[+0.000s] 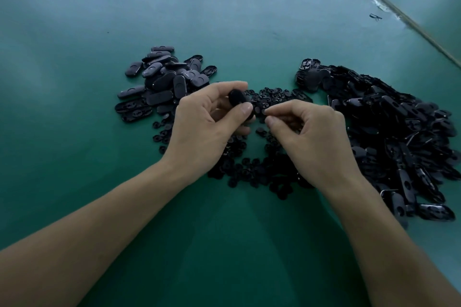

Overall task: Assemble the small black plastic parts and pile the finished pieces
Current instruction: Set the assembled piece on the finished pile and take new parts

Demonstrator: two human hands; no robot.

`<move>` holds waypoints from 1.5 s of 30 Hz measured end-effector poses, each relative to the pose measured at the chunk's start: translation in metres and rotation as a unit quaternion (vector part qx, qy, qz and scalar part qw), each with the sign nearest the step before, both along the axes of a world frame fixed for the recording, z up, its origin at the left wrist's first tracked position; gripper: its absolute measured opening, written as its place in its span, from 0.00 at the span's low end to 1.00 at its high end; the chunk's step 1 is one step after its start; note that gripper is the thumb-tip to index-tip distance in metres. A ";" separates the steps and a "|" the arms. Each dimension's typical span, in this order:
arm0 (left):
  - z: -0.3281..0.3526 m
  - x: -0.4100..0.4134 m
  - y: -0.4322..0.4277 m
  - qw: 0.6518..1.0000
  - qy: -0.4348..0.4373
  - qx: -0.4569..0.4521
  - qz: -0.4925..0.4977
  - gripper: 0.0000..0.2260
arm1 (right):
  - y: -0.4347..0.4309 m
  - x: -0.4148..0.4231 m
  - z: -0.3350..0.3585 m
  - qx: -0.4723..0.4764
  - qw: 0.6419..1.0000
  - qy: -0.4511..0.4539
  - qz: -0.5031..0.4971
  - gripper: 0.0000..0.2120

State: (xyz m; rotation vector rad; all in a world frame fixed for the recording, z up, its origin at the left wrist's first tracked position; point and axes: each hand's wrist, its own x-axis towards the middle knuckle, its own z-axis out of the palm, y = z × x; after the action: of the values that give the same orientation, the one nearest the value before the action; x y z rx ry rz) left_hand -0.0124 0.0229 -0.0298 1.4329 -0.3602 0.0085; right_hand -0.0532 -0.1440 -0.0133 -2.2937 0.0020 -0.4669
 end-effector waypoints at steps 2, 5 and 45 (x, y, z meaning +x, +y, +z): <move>0.000 -0.001 -0.001 1.000 0.005 -0.009 -0.003 0.15 | -0.001 0.000 -0.001 -0.091 0.996 0.022 -0.012 0.08; 0.000 0.000 0.000 1.000 -0.003 -0.002 -0.006 0.17 | 0.003 0.000 -0.002 -0.171 0.983 0.065 -0.007 0.11; -0.001 -0.001 0.003 0.990 -0.076 0.113 0.021 0.12 | 0.016 0.000 0.001 0.137 0.989 -0.043 0.037 0.13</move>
State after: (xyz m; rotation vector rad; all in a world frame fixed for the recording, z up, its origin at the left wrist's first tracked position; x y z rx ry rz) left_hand -0.0139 0.0255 -0.0306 1.6683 -0.4686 0.1147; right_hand -0.0528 -0.1284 -0.0121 -1.9952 -0.0590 -0.4953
